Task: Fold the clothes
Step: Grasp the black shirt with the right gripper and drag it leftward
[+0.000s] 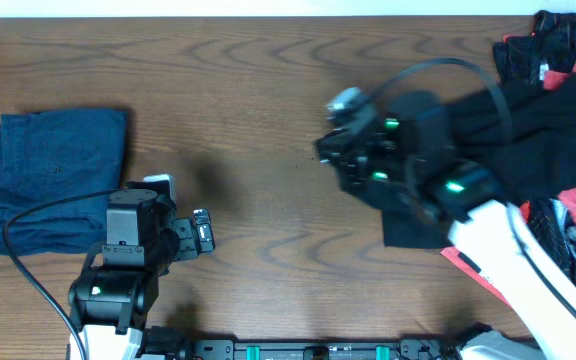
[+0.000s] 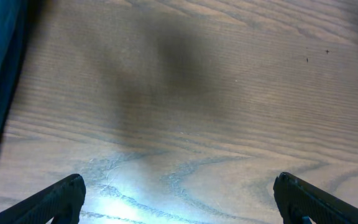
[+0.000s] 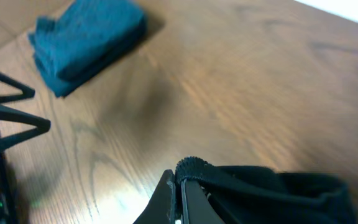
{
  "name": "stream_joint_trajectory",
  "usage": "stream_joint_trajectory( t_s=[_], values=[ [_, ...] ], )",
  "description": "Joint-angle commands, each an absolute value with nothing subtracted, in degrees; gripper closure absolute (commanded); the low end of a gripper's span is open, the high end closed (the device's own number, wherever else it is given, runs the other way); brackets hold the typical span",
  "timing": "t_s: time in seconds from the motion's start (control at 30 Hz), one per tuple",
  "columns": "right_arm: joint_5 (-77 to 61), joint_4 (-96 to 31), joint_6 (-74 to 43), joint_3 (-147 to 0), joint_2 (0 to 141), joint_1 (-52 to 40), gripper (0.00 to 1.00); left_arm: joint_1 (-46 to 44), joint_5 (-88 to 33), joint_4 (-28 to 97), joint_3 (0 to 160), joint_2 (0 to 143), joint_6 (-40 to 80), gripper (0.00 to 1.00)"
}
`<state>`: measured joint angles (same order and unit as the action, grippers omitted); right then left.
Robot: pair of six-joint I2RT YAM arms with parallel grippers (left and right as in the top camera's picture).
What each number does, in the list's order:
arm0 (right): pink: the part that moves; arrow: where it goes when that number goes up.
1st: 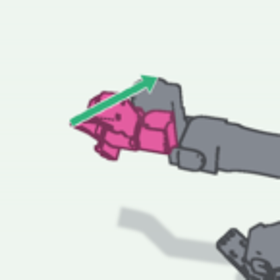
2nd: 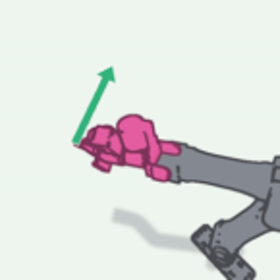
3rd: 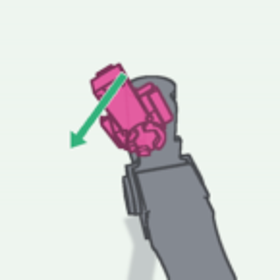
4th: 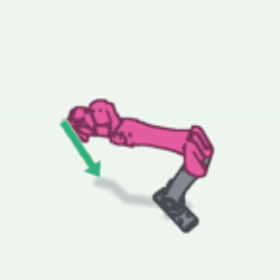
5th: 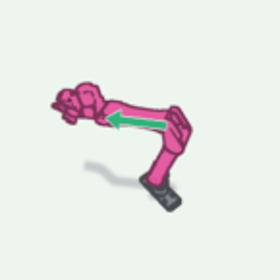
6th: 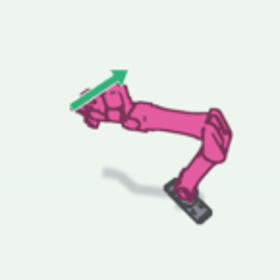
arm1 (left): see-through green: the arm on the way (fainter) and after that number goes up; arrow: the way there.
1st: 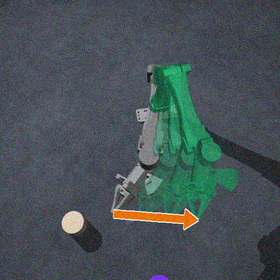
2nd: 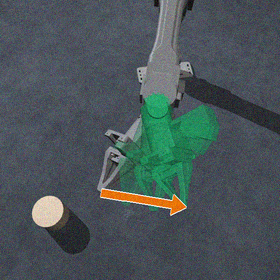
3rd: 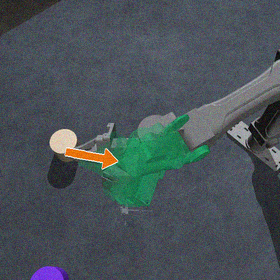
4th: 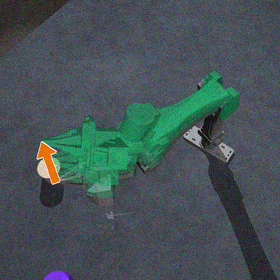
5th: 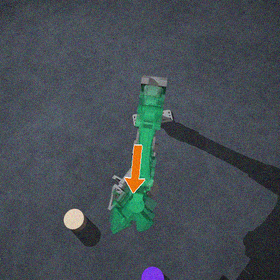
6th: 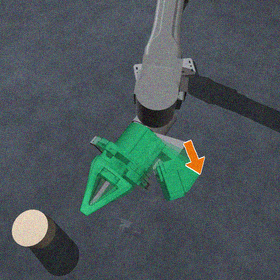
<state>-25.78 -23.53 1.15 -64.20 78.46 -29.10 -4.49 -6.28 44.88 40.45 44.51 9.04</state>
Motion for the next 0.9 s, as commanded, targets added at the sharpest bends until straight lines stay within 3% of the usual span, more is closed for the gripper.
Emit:
stream_joint_trajectory(
  t_s=[0.0, 0.27, 0.3, 0.33, 0.43, 0.6, 0.87],
  values=[
    [-26.3, -20.2, 2.4, -65.0, 84.9, -32.1, 0.99, -4.0, -6.9, 44.9, 41.6, 44.5, 9.3, 0.02],
    [-14.8, -2.6, -0.2, -65.2, 93.3, -32.2, 0.97, -4.0, -6.9, 44.5, 41.6, 44.5, 9.3, 0.02],
    [-12.2, -0.8, -1.6, -65.5, 93.1, -31.7, 0.88, -4.0, -6.9, 44.3, 41.6, 44.5, 9.3, 0.02],
    [-10.7, 0.3, -2.5, -66.0, 93.1, -31.2, 0.71, -4.0, -6.9, 44.1, 41.6, 44.5, 9.3, 0.02],
    [-10.8, -0.1, -2.7, -68.2, 93.1, -29.1, 0.01, -4.0, -7.1, 42.8, 41.6, 44.5, 9.3, 0.02],
    [-9.5, -10.6, -3.1, -69.1, 90.9, -26.7, 0.01, -4.0, -7.1, 41.6, 41.6, 44.5, 12.3, 0.02],
    [4.3, -34.0, -12.4, -69.1, 80.8, -18.5, 0.01, -4.0, -11.3, 30.8, 41.5, 46.0, 24.0, 0.02]
  ],
)
